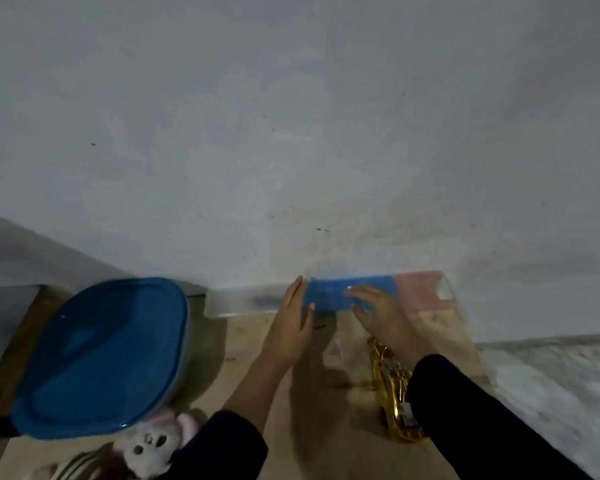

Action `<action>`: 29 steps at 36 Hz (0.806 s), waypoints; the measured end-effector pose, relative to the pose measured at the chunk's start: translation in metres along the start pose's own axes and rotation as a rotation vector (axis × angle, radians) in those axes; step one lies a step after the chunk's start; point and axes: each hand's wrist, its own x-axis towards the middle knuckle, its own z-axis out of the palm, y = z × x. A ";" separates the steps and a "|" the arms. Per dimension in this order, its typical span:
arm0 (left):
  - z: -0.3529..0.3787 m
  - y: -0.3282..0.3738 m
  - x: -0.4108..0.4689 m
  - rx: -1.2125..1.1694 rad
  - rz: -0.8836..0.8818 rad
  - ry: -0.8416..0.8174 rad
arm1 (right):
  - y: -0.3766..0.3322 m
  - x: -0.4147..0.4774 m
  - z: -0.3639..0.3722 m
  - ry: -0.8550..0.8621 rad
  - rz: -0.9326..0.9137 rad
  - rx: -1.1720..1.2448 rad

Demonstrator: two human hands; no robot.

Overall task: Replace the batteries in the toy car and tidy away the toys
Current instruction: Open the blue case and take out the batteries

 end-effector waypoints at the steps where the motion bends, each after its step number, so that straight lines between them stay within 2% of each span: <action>1: 0.001 -0.003 0.003 0.001 0.003 0.007 | 0.005 0.002 0.002 -0.003 -0.004 -0.001; 6: 0.008 -0.016 0.016 0.033 0.029 -0.027 | 0.013 0.011 0.003 -0.075 0.026 -0.044; 11: 0.012 -0.025 0.027 0.086 0.074 -0.041 | 0.025 0.027 0.003 -0.092 -0.042 -0.086; 23: 0.024 -0.037 0.042 0.188 0.241 0.050 | 0.044 0.040 0.005 -0.019 -0.249 -0.141; 29: 0.025 -0.039 0.042 0.204 0.246 0.050 | 0.050 0.036 0.005 0.053 -0.367 -0.239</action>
